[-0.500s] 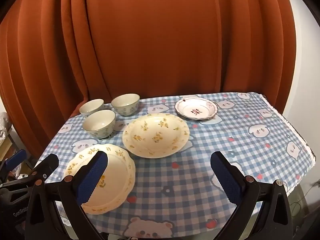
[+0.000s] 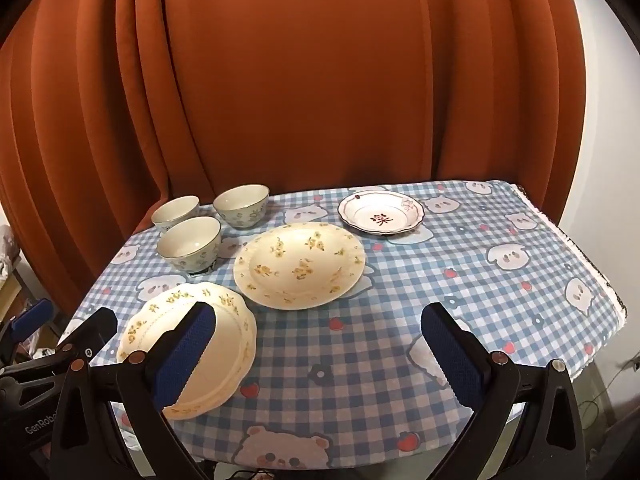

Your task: Organize plates and bowls

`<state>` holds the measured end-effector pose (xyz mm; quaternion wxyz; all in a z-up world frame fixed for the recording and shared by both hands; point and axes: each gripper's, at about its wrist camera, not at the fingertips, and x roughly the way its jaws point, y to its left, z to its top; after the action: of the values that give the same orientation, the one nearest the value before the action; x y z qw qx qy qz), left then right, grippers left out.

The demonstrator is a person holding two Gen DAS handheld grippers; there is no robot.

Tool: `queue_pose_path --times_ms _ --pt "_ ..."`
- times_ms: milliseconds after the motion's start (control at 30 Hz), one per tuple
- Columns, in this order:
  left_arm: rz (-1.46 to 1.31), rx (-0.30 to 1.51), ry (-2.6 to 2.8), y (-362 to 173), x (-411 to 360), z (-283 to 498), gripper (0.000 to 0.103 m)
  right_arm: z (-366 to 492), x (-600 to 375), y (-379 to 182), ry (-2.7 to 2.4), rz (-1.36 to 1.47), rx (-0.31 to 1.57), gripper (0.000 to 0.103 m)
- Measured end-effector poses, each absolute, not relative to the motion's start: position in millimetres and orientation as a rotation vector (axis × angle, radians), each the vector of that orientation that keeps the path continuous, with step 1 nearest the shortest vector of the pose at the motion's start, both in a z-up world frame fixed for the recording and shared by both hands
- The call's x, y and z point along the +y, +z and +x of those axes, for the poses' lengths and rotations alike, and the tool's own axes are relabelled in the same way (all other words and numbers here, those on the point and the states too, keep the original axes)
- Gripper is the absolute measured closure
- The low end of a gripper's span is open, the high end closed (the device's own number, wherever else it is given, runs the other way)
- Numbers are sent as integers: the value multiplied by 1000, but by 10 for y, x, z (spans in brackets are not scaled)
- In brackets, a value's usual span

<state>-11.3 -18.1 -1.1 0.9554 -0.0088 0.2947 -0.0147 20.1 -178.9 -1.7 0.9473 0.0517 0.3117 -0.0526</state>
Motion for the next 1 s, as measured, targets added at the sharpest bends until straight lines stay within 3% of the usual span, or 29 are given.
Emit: queue_pose_path --times_ms 1000 --pt "-13 594 -36 12 -181 -126 0 126 -1791 -36 -113 99 627 0"
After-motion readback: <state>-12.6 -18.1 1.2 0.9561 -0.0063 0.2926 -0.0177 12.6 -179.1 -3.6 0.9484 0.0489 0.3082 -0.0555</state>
